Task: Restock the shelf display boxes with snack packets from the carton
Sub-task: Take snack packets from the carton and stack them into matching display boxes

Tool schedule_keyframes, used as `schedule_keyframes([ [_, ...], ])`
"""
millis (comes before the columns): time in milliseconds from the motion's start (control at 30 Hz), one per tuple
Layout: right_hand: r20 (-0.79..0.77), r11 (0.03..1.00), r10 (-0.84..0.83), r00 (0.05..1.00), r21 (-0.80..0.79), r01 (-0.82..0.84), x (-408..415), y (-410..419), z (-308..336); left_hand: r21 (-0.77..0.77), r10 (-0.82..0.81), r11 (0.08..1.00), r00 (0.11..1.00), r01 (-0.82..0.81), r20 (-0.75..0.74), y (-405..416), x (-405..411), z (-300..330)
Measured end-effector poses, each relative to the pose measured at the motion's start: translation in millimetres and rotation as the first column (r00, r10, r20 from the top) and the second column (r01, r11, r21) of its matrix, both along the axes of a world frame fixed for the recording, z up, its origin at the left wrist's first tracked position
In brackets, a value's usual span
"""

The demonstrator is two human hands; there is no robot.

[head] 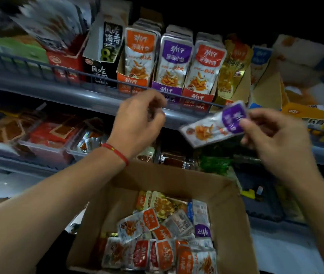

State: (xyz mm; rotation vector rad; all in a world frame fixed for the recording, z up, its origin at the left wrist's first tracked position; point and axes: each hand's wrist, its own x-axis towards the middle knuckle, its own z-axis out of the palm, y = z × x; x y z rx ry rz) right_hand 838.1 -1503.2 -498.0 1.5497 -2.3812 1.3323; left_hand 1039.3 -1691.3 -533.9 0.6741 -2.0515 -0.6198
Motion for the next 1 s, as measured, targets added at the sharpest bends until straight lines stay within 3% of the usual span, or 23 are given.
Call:
schedule_keyframes([
  [167,-0.226,0.985,0.011,0.974,-0.167,-0.050,3.1,-37.8,69.1,-0.193,0.074,0.979,0.996,-0.065,0.039,-16.5,3.0,-1.8],
  [300,-0.439,0.990,0.006,0.898,-0.121,-0.066,11.5,-84.1,102.6,-0.284,0.067,0.959,0.986,-0.021,0.153,-13.8,-2.3,-4.8],
  [500,-0.660,0.997,0.075,0.747,0.028,-0.075,29.4,-133.9,109.9,-0.264,0.080,0.964,0.977,-0.026,0.196,-15.6,-16.1,-10.5],
  [700,-0.757,0.976,0.110,0.645,0.204,0.073,31.3,-164.0,87.9,-0.264,0.085,0.964,0.982,-0.038,0.167,-11.7,-16.5,-8.4],
  [1000,-0.805,0.993,-0.071,0.588,-0.004,0.114,26.3,-174.4,75.9,-0.254,0.083,0.966,0.981,-0.037,0.175,-10.5,-15.3,-7.8],
])
